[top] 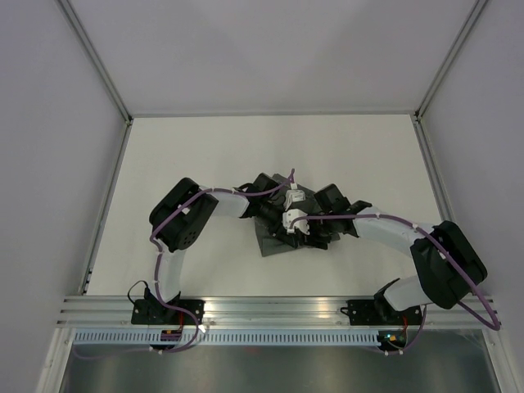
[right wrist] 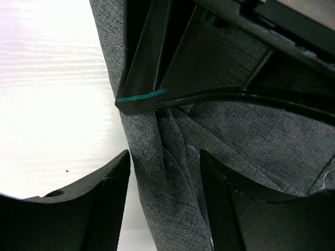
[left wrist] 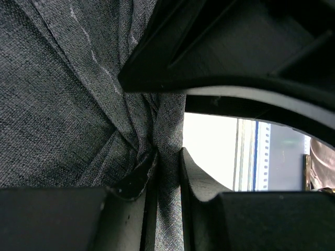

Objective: Fold the napkin, place the utensils inside, and roll it up
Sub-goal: Roll the napkin with the utensil

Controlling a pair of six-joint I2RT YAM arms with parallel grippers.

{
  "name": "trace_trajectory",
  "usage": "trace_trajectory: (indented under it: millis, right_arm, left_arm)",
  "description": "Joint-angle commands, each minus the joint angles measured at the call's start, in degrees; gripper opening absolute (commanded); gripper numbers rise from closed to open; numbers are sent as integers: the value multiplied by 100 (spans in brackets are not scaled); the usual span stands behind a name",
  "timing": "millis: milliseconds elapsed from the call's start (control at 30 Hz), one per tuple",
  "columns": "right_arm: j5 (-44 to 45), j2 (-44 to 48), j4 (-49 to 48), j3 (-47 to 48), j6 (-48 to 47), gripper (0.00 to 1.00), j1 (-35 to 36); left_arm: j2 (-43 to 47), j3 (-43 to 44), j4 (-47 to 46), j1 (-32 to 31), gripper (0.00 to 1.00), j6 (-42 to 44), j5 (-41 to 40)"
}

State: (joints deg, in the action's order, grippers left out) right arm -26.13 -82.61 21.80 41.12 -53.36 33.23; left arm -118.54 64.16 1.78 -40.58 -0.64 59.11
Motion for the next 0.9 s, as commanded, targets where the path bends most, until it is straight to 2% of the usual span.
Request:
trace_trajectory:
  millis: [0,133,267,367,600,867]
  right_arm:
    - [3,-89,-151,1,10,60,34]
    - [-102,-229,69,159,89,52,34]
    - [-199,-458,385,369,151,34,34]
    - [-278,-607,518,501,168,25,34]
    - [-656,-1037,1238,906,81,15,-62]
    - [-938,-1530,1748,1231,-130,13,-308]
  left_arm:
    - [-257,44,446,-20,2,47,-260]
    - [-213,53,472,-29,2,47,-339]
    - [-169,26,437,-20,3,47,-383]
    - [-91,-79,315,-12,5,3,-435]
    - [393,-448,-152,120,30,-366,-865]
    - [990,-642,-872,340,40,-893,-1208]
